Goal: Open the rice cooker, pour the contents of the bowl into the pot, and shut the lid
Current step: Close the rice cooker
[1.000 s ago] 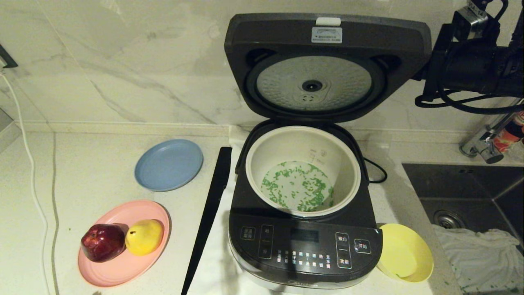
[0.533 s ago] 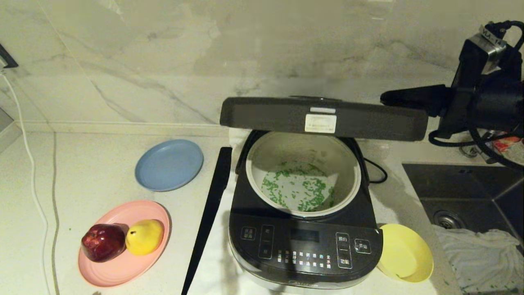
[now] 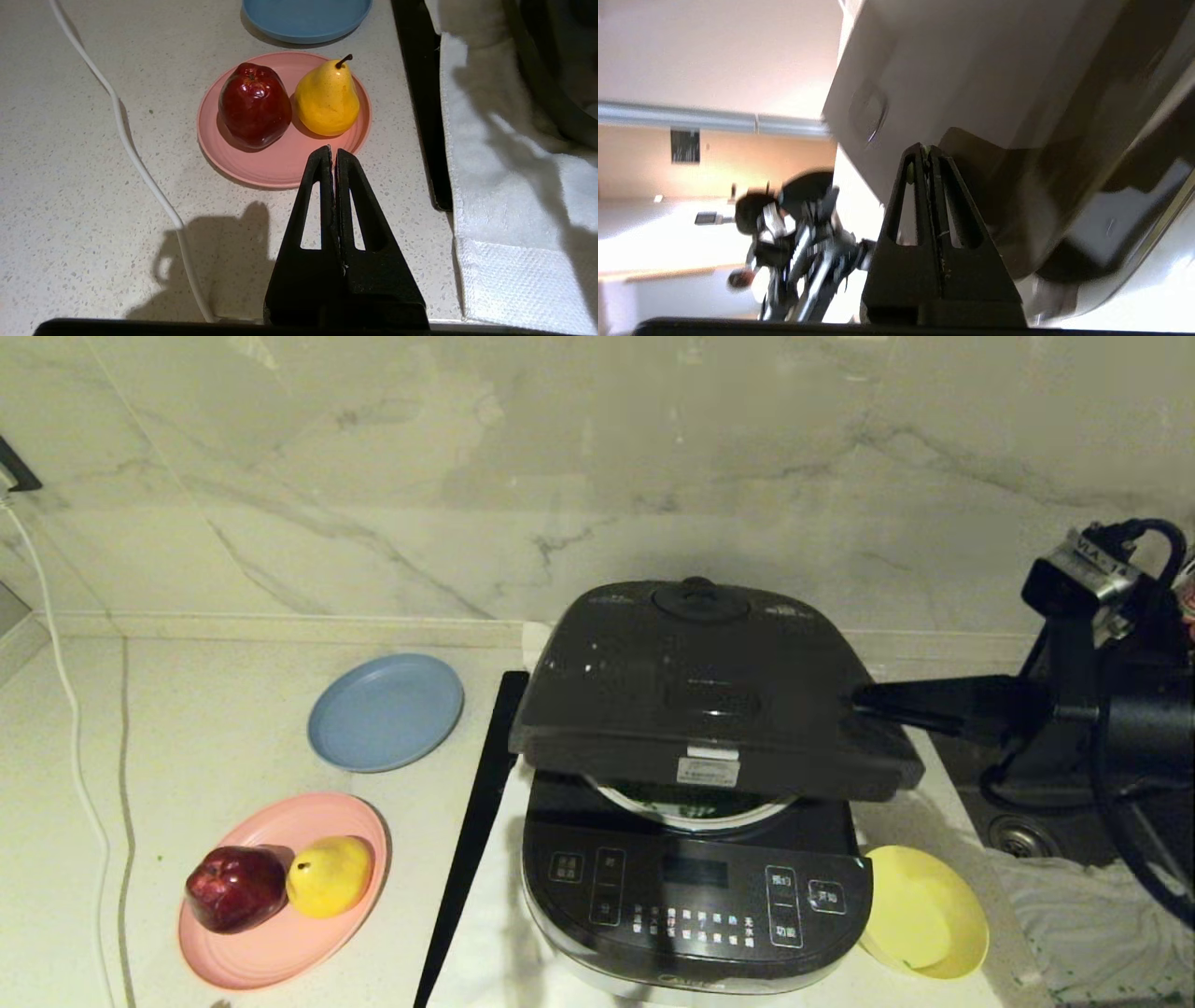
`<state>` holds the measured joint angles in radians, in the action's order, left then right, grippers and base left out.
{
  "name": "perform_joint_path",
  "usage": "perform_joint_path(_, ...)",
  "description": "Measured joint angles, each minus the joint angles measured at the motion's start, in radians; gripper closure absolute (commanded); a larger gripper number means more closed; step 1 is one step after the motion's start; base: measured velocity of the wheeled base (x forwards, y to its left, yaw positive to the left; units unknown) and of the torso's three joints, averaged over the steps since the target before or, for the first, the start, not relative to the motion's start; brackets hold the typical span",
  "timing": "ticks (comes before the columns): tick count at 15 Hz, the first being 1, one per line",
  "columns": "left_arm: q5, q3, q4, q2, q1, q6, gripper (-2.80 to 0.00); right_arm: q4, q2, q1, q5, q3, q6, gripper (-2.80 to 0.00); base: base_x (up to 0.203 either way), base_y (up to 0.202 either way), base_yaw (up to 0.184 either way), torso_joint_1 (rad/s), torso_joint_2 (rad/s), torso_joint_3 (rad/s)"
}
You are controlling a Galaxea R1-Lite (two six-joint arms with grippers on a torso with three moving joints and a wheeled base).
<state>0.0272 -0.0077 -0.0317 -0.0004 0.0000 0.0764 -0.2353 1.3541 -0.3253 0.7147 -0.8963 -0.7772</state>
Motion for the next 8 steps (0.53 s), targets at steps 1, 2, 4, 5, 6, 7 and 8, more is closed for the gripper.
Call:
perform_joint_path(1,0.000,0.000,0.000,0.000,0.000,0.000,0.00,-0.015,-0.006,-0.014,-0.001,0.037,0.001,0.00,0.000,0.000,0.000,0.000,0.00,0.000)
perform_joint_path(2,0.000,0.000,0.000,0.000,0.000,0.000,0.00,-0.030,-0.009,-0.031,-0.002,0.070,0.000,0.00,0.000,0.000,0.000,0.000,0.00,0.000)
perform_joint_path(4,0.000,0.000,0.000,0.000,0.000,0.000,0.00,-0.051,-0.010,-0.056,-0.004,0.122,-0.001,0.00,0.000,0.000,0.000,0.000,0.00,0.000)
perform_joint_path(5,0.000,0.000,0.000,0.000,0.000,0.000,0.00,-0.065,-0.007,-0.061,-0.003,0.141,-0.002,0.00,0.000,0.000,0.000,0.000,0.00,0.000)
perform_joint_path(6,0.000,0.000,0.000,0.000,0.000,0.000,0.00,-0.079,-0.003,-0.064,-0.003,0.162,-0.002,0.00,0.000,0.000,0.000,0.000,0.00,0.000)
perform_joint_path(7,0.000,0.000,0.000,0.000,0.000,0.000,0.00,-0.096,0.002,-0.065,-0.004,0.182,-0.002,0.00,0.000,0.000,0.000,0.000,0.00,0.000)
perform_joint_path(8,0.000,0.000,0.000,0.000,0.000,0.000,0.00,-0.110,0.008,-0.066,-0.004,0.203,-0.002,0.00,0.000,0.000,0.000,0.000,0.00,0.000)
